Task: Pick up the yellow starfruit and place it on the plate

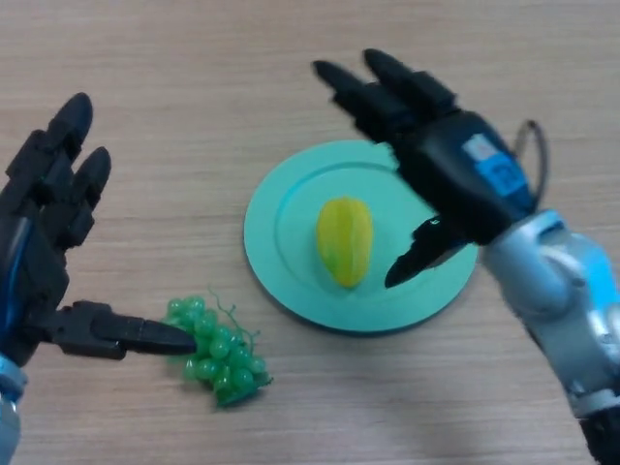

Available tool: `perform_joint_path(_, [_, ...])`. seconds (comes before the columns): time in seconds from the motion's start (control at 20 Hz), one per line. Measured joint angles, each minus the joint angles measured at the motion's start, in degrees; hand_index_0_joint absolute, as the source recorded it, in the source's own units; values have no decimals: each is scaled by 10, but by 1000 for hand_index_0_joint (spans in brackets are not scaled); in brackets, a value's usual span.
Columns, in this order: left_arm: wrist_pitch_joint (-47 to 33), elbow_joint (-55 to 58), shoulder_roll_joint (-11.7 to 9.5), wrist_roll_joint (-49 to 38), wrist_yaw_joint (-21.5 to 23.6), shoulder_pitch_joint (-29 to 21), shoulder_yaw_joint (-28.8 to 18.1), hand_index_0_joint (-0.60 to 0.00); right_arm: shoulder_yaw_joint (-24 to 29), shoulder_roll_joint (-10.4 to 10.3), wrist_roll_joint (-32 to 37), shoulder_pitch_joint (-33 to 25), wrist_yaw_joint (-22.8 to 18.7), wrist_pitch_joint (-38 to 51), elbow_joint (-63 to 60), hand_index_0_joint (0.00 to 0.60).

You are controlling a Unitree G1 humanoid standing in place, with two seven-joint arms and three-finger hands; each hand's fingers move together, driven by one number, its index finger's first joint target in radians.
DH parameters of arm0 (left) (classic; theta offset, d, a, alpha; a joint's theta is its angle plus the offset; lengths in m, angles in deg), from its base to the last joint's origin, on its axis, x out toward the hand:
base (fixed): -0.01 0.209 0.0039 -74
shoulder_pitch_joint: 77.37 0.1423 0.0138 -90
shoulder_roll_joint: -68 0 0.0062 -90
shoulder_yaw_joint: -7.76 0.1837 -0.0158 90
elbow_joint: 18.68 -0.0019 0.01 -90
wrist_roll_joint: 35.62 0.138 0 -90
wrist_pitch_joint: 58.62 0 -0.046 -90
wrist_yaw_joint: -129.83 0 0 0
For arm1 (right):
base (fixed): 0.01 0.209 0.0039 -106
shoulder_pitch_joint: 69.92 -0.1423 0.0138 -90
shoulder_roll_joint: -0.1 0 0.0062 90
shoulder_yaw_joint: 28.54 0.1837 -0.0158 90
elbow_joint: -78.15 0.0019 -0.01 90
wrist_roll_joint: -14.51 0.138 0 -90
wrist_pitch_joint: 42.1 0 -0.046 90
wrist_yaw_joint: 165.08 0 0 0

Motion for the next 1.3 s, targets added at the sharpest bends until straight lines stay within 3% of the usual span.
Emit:
perform_joint_path(0.1, [0, 0, 8, 0, 19, -3, 5, 0, 8, 23, 39, 40, 11, -18, 34, 0])
perform_joint_path(0.15, [0, -1, 8, 0, 24, -3, 6, 0, 13, 23, 72, 56, 29, -47, 52, 0])
perform_joint_path(0.5, [0, -27, 8, -2, 28, -19, 39, 0, 40, 21, 296, 112, 43, -210, 183, 0])
perform_joint_path(0.65, [-16, -43, 8, 4, 28, -20, 37, 0, 43, 21, 393, 154, 77, -284, 240, 0])
perform_joint_path(0.8, [-17, -50, 8, 11, 28, -19, 38, 0, 53, 19, 482, 186, 72, -359, 294, 0])
perform_joint_path(0.95, [-66, -76, 8, 66, 28, -18, 40, 0, 50, 10, 482, 205, 55, -355, 294, 0])
perform_joint_path(1.3, [-72, -81, 9, 71, 44, -17, 46, 0, 61, 16, 480, 230, 68, -378, 340, 0])
